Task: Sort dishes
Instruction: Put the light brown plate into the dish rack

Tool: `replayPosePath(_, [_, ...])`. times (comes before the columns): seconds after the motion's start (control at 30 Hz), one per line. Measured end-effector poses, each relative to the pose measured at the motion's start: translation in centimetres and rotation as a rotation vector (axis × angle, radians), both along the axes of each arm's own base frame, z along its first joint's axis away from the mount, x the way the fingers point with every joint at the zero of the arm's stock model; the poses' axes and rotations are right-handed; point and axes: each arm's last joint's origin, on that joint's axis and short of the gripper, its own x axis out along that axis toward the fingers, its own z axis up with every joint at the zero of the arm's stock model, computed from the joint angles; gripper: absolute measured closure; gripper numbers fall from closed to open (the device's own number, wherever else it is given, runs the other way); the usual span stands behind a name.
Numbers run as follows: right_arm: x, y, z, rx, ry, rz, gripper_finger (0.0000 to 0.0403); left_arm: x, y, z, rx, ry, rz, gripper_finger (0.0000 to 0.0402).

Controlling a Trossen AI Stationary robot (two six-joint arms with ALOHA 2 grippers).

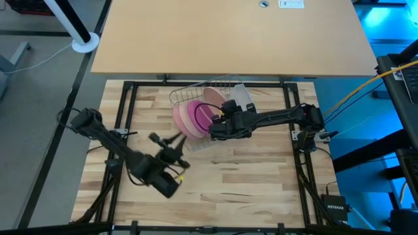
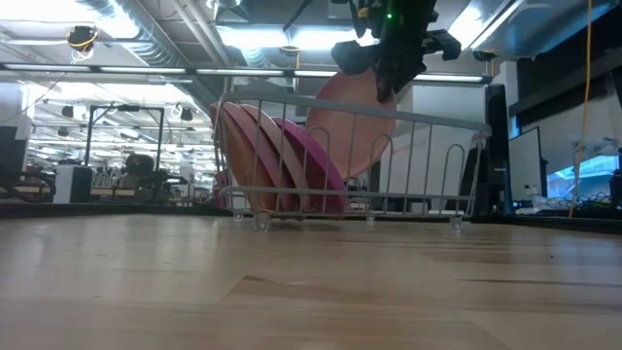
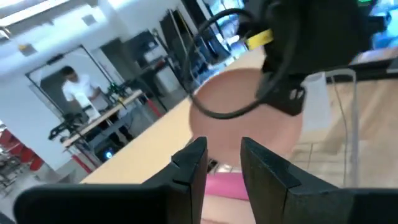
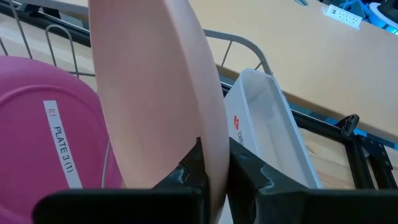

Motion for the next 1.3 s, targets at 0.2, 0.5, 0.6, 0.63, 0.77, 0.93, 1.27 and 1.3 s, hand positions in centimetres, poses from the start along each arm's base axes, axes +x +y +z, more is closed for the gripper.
replayPosePath(0.2, [0.0, 0.0, 0.0, 0.002, 0.000, 0.000, 0.0366, -3.2, 4.4, 4.2, -0.189, 0.146, -0.015, 0.0311])
replayPosePath(0.5, [0.2, 0.0, 0.0, 0.010, -0.024, 0.002, 0.0366, -5.3, 11.9, 8.2, -0.351, 0.348, -0.063, 0.0311])
replayPosePath(0.6, [0.3, 0.0, 0.0, 0.011, -0.027, 0.002, 0.0366, -4.7, 14.0, 8.7, -0.356, 0.455, -0.172, 0.0311])
replayPosePath(0.63, [0.3, 0.0, 0.0, 0.011, -0.027, 0.002, 0.0366, -4.3, 14.7, 8.8, -0.360, 0.489, -0.239, 0.0311])
replayPosePath(0.77, [0.3, 0.0, 0.0, 0.013, -0.028, 0.001, 0.0365, -3.0, 17.0, 9.3, -0.329, 0.567, -0.593, 0.0315])
replayPosePath(0.93, [0.3, 0.0, 0.0, 0.019, -0.029, 0.002, 0.0365, -2.4, 20.9, 10.3, -0.252, 0.468, -0.734, 0.0334])
replayPosePath(1.27, [0.3, 0.0, 0.0, 0.019, -0.037, 0.002, 0.0365, -1.0, 30.7, 5.4, -0.503, 0.465, -0.718, 0.0374])
replayPosePath(1.3, [0.4, 0.0, 0.0, 0.020, -0.042, 0.002, 0.0365, -0.6, 31.6, 4.7, -0.523, 0.463, -0.728, 0.0378])
